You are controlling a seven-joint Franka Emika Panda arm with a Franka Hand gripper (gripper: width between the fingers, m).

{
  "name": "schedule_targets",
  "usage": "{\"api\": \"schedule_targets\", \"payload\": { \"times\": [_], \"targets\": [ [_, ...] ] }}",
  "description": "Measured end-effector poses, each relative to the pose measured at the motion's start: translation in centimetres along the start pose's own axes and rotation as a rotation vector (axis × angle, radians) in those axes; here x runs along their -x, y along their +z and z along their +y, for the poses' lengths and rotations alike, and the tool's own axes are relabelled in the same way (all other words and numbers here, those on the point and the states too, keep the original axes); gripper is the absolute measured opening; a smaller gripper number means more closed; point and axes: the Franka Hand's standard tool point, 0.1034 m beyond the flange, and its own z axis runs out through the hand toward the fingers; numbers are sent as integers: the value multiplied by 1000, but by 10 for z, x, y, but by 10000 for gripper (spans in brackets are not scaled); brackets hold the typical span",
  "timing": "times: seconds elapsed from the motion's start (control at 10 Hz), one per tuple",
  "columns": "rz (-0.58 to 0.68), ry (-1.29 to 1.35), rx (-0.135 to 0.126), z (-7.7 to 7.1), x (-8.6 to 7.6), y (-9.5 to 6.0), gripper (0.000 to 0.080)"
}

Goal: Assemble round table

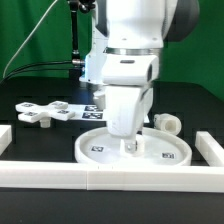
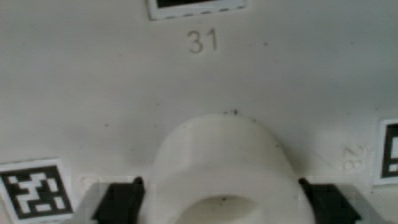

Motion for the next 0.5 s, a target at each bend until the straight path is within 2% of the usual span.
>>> {"api": "schedule_targets", "payload": {
  "times": [0.2, 0.5],
  "targets": [
    [3, -2, -6, -4, -14, 1, 407],
    [3, 14, -6, -4, -15, 1, 407]
  ]
}}
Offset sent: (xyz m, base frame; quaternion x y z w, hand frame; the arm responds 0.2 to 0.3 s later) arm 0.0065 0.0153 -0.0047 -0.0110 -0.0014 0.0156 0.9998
